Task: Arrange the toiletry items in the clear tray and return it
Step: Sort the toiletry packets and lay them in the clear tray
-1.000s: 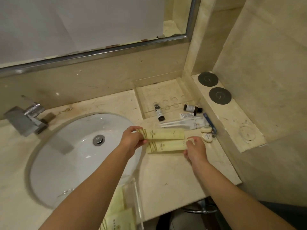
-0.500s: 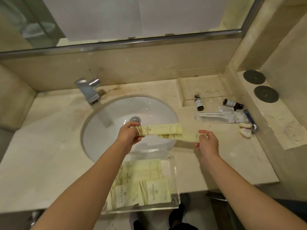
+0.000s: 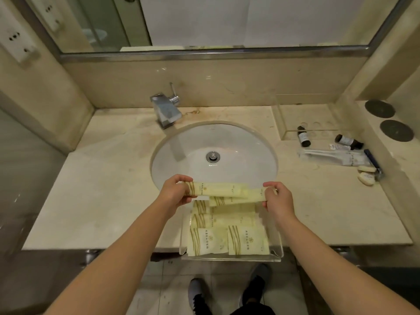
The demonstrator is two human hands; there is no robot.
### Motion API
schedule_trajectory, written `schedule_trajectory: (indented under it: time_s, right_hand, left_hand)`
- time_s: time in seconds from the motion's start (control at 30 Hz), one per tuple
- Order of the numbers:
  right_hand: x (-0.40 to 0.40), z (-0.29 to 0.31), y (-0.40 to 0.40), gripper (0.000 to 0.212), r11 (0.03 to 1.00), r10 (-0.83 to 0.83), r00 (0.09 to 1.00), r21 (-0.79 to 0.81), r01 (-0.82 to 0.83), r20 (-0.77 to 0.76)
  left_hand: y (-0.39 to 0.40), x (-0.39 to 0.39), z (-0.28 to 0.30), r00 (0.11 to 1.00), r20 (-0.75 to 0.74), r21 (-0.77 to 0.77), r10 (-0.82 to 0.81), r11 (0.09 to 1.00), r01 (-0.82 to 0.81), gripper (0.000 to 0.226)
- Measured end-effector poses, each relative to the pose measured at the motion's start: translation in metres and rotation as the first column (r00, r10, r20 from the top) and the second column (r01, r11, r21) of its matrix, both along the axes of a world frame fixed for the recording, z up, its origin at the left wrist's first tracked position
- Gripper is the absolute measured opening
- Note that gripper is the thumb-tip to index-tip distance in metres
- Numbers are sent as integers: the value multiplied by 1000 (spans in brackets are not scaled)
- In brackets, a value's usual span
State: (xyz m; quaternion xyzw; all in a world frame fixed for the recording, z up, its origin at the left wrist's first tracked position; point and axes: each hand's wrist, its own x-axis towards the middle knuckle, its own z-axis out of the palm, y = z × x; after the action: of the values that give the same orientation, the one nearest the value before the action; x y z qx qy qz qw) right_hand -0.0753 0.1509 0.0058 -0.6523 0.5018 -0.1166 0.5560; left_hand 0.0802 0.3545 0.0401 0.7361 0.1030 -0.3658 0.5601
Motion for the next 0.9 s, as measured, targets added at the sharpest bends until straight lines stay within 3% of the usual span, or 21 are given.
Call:
schedule_trajectory:
  time_s: [0.17, 0.37, 0.63, 0.77, 0.9]
  right_hand:
    - [3, -9, 30, 23, 989, 139, 984, -24, -143, -110]
    - [6, -17, 41, 21, 998, 66, 994, 2, -67, -82]
    - [4, -16, 42, 19, 987, 63, 981, -132, -88, -181]
    - [-2, -13, 41, 32, 948, 84, 958, -275, -162, -273]
    - [-8, -11, 38, 22, 940, 132, 917, -247, -236, -376]
  left_hand:
    - [26, 1, -3, 1000, 6, 2, 11, 1000, -11, 31]
    - [39, -6, -11, 998, 22, 67, -59, 996, 58, 30]
    - [30, -16, -16, 958, 106, 178, -268, 953, 246, 25]
    - [20, -20, -17, 925, 128, 230, -357, 918, 323, 21]
    - [13, -24, -22, 864, 140, 329, -484, 845, 421, 21]
